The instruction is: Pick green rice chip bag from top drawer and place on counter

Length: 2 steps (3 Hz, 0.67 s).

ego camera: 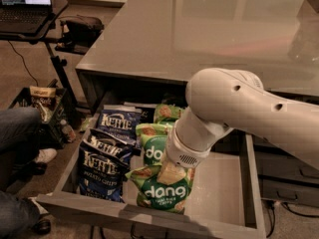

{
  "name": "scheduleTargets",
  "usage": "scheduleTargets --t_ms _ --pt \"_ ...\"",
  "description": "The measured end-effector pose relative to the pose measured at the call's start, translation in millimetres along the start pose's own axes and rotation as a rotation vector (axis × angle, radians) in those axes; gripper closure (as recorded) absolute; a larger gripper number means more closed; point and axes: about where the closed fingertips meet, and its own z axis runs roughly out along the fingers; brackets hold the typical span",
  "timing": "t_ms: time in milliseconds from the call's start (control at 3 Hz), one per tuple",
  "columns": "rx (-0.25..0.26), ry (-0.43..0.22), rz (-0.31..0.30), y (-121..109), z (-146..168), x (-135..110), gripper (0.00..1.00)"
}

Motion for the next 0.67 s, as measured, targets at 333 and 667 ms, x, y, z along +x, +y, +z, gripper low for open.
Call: scheduleTargets --t_ms 333,667 --pt "0.021 -0.004 0.025 5 -32 -2 1.0" --pt "0.083 0.022 0.064 14 -83 0 1.0"
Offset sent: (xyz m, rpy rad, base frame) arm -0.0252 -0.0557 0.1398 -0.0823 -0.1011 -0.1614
